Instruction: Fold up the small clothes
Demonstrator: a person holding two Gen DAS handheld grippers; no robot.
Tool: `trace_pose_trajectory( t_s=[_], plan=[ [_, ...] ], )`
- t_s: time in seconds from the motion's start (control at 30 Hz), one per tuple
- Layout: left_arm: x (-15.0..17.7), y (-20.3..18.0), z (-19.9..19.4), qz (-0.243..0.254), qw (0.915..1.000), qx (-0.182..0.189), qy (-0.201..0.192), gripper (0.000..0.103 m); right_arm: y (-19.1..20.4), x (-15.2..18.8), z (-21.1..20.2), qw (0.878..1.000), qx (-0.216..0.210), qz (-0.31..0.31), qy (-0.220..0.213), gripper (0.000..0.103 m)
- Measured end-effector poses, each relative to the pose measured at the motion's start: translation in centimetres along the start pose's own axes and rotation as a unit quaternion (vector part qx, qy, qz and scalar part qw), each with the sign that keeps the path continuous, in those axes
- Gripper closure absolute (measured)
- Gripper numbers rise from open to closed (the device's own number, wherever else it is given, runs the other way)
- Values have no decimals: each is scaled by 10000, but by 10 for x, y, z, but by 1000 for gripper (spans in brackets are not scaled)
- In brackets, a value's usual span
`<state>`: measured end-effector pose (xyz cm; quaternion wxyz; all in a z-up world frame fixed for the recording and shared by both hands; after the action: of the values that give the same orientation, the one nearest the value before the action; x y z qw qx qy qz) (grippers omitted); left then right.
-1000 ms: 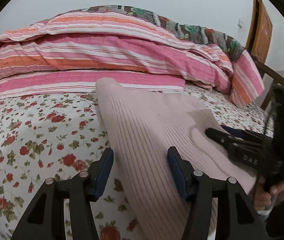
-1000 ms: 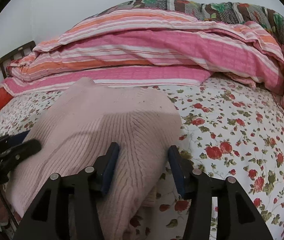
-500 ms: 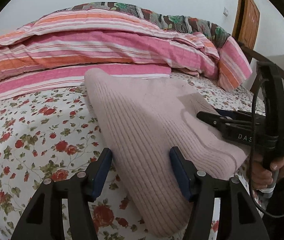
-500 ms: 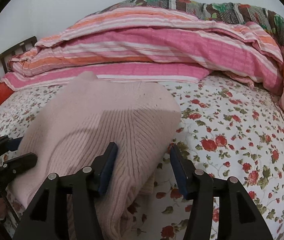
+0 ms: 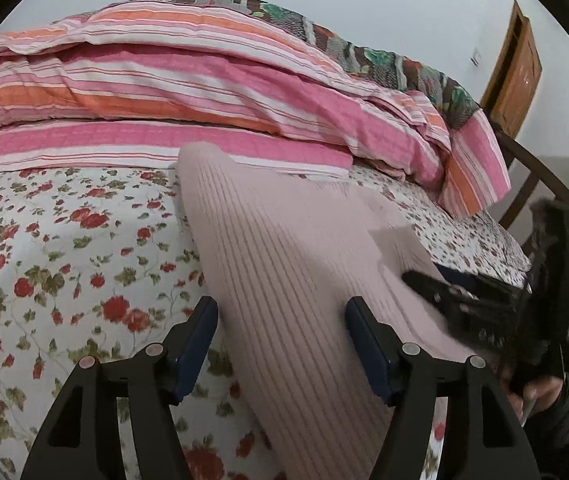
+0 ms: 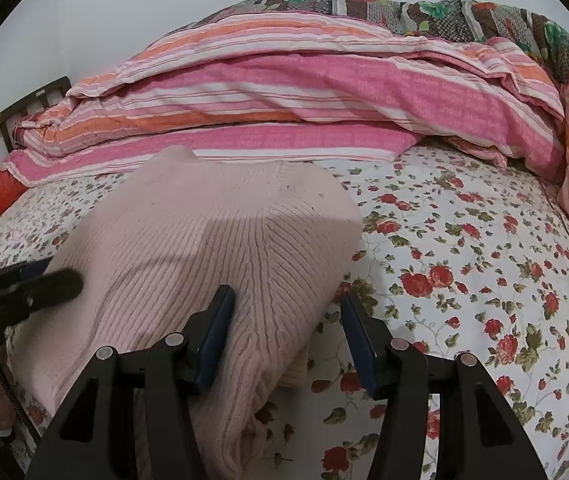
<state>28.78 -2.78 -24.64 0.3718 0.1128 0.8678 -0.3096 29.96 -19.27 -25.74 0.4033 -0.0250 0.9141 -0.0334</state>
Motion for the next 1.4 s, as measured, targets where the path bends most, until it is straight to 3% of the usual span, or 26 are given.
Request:
trace_pose_trajectory(
  t_s=[0.4,0.67,0.93,1.1,1.13,1.17,1.2,1.23,1.27,1.4],
  plan=[
    [-29,36,25,-861,9962,154,-31,37,1,0,-3,9999,69,-79,-99,49],
    [-32,38,28,-631,9980,-53,-3,37,4,-3,-4,9996,149,-209,-124,49],
    [-30,33,26,-502,9985,-233,16,38,3,-24,-14,9996,-143,79,-223,48],
    [-28,30,24,-421,9988,-267,12,38,9,-19,-3,9996,65,-77,-268,48],
    [-27,28,23,-372,9989,-284,11,38,9,-17,0,9997,54,-50,-254,49],
    [-28,26,22,-310,9991,-294,-9,38,8,-17,0,9997,-18,-2,-242,59],
    [-29,24,19,-244,9993,-293,-57,39,11,-17,-2,9994,-279,66,-206,76],
    [-29,20,17,-175,9994,-264,-110,41,10,-18,-6,9989,-383,117,-240,78],
    [-30,18,15,-123,9996,-221,-154,41,9,-20,-11,9985,-416,133,-338,89],
    [-35,10,7,32,9995,-97,-296,41,4,-28,-26,9960,-580,230,-634,92]
  ],
)
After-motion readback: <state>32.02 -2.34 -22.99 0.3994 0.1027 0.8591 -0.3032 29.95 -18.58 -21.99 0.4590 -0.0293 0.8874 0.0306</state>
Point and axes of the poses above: each gripper's, at about its wrist camera, not at the fingertips, and z roughly the way its jaws point, y to its left, x to its underside, the point moved 10 cm from there along z, roughly the way its jaws point, and after that the axes turned 14 degrees about x, right-handed, at the moved point
